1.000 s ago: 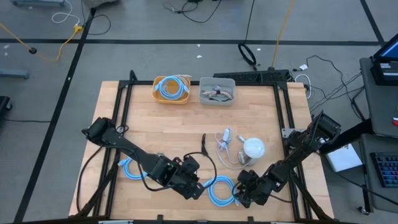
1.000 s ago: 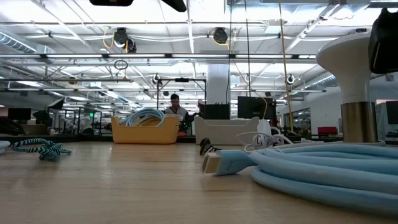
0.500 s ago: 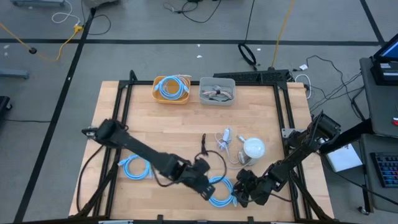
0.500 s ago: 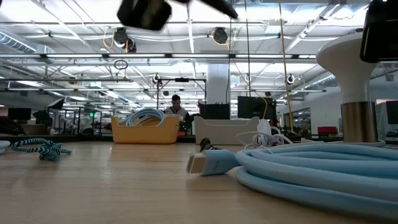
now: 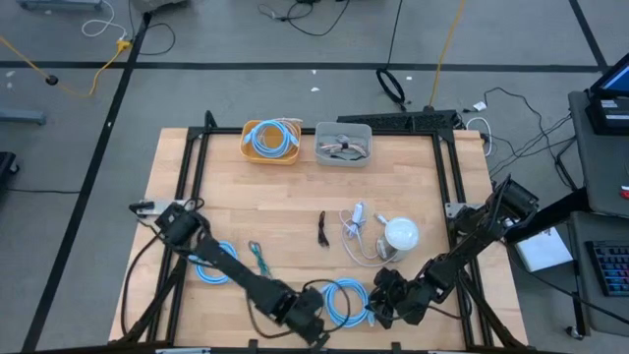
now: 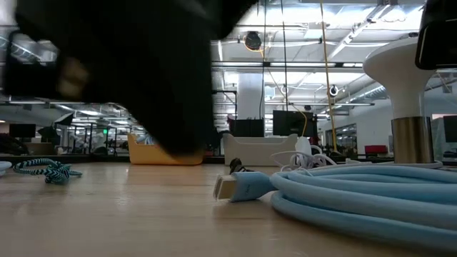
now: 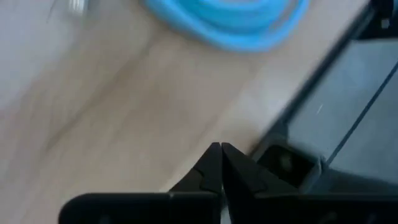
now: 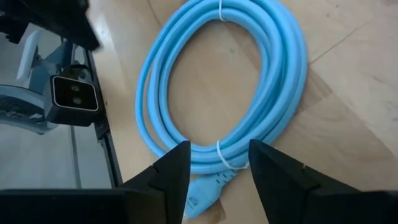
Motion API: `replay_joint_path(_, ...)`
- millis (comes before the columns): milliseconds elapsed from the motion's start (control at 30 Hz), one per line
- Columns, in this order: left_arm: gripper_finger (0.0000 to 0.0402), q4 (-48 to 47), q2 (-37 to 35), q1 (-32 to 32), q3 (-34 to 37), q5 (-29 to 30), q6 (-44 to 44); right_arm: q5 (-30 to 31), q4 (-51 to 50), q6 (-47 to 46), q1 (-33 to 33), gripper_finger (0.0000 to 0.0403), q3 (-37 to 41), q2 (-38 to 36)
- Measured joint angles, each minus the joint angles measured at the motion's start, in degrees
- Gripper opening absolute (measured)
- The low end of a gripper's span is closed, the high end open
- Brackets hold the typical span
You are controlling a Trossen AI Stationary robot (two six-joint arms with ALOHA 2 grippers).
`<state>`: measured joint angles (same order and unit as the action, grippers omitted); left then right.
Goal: Pick & Place USB Port
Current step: Put the right blue HDMI cable into the yellow bin
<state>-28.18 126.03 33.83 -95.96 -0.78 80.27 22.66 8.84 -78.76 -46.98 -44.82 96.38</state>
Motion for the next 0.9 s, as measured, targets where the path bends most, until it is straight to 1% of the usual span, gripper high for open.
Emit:
replay_joint_path(200,0.0002,5.69,3.47,-2.79,0.0,-0.92,-1.96,-0.46,0.41,0.24,0.17,0.0156,0.0,0.0)
replay_joint_path(333,0.0001,6.0,4.68,-4.56,-0.04,-1.67,-4.88,-3.95,-0.71,-0.99,0.52,0.0164,0.01,0.0)
replay_joint_path(367,0.0001,5.85,4.7,-4.88,-0.04,-0.97,-5.88,-4.43,-1.02,-1.13,0.57,0.0167,0.02,-0.01)
replay_joint_path(633,0.0001,6.31,4.75,-8.41,-0.04,-1.21,-11.31,-4.72,-4.5,-3.95,0.52,0.0183,0.02,-0.04)
replay_joint_path(900,0.0,7.74,4.88,-9.98,0.02,-2.4,-14.61,-4.63,-7.04,-7.19,1.24,0.0206,-0.09,-0.19)
